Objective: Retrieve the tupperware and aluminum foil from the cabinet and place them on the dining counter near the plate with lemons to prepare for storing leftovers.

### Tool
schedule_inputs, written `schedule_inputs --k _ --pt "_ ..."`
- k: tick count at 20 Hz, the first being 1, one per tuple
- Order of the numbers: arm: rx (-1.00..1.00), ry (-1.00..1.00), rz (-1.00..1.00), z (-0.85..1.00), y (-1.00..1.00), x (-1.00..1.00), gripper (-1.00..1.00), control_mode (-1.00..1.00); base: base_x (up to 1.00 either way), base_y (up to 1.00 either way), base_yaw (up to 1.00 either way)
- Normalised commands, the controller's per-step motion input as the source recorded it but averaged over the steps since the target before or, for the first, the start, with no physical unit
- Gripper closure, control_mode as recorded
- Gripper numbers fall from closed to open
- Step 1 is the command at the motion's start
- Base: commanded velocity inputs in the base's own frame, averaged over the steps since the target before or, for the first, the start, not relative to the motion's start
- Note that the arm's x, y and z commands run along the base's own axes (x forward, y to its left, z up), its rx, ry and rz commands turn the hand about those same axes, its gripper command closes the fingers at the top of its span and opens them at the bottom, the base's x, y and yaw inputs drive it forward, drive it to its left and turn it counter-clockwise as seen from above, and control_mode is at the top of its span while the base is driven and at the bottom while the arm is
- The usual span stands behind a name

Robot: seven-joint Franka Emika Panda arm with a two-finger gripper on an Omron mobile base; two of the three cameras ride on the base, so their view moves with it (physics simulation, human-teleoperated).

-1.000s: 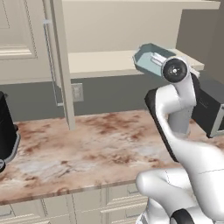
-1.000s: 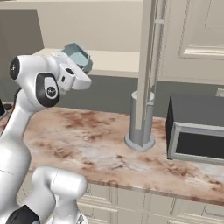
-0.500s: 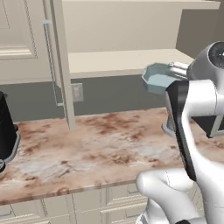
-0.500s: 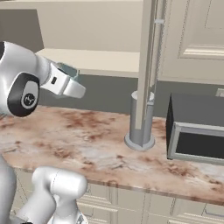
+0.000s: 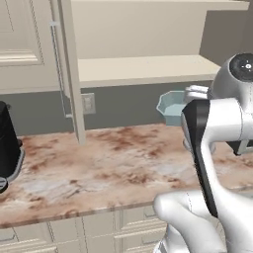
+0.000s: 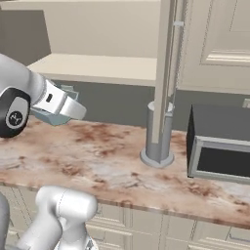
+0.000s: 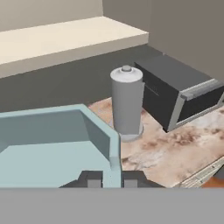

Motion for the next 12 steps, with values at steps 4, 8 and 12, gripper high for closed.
schedule_inputs --k 4,8,12 --pt "0.0 0.0 0.0 0.0 0.0 0.0 1.0 1.0 -0.86 0.06 0.31" --pt "0.0 0.0 0.0 0.0 0.0 0.0 1.0 1.0 -1.0 0.3 0.52" --pt "0.0 0.0 0.0 0.0 0.0 0.0 1.0 1.0 -0.8 0.67 0.77"
